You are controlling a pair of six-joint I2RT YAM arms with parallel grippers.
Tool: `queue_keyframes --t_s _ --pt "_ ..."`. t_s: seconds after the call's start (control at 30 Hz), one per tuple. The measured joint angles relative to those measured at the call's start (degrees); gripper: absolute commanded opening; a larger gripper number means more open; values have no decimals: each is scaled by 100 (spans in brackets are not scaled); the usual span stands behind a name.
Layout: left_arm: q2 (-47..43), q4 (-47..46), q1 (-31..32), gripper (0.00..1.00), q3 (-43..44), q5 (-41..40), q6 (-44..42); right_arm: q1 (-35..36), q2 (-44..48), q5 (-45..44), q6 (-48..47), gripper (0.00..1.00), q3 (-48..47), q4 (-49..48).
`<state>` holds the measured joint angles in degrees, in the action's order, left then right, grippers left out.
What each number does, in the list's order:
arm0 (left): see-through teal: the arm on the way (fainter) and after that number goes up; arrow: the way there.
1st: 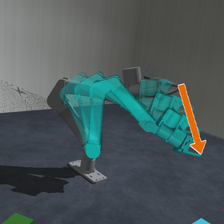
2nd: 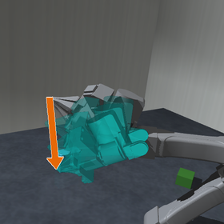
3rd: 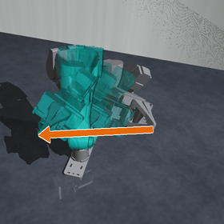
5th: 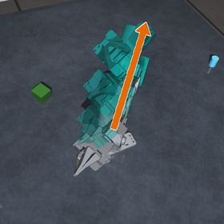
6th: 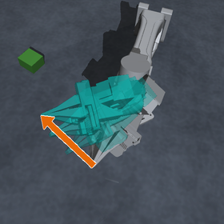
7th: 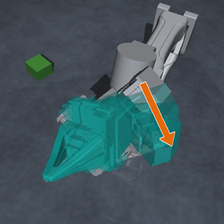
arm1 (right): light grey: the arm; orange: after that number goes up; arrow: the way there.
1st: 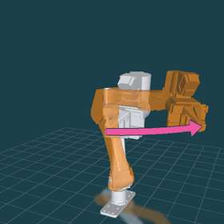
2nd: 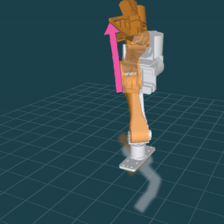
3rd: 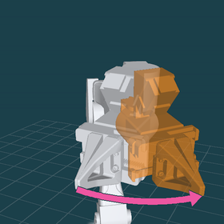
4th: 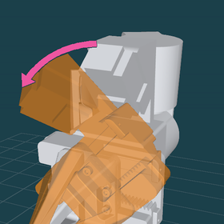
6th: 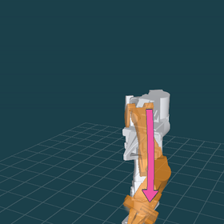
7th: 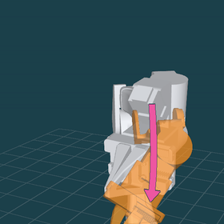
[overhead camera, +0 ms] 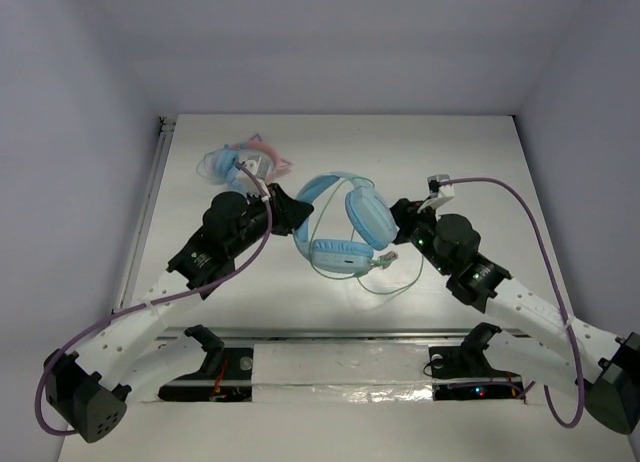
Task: Wrap the headphones
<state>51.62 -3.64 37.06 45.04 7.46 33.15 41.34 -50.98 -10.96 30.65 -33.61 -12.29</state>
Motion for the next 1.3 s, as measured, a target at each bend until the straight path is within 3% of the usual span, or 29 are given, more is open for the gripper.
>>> queue_keyframes --t_s 0.23,0.5,1.0,1.1,1.17,1.2,1.23,1.27,1.3 --pt "109 -33 -33 0 214 -2 131 -2 -426 319 68 70 76 -411" --pt "258 -20 -44 0 763 -92 188 -2 -1036 859 531 66 828 -1093" --pt "824 -258 -94 0 874 -195 400 -2 -2409 2024 1239 62 1222 -2509" --pt "852 -271 -131 0 881 -216 400 -2 -2345 2046 1318 52 1392 -2592" --pt "855 -299 -151 0 881 -219 398 -2 -2135 2031 1342 33 1488 -2564" --pt "855 -310 -155 0 881 -221 398 -2 -1971 2002 1335 17 1499 -2487" --pt "855 -326 -162 0 881 -223 396 -2 -1808 1976 1276 12 1499 -2446" --pt "855 -339 -177 0 881 -227 396 -2 -1589 1950 1281 23 1493 -2371" --pt "855 -343 -190 0 881 -236 393 -2 -1370 1921 1272 23 1491 -2304"
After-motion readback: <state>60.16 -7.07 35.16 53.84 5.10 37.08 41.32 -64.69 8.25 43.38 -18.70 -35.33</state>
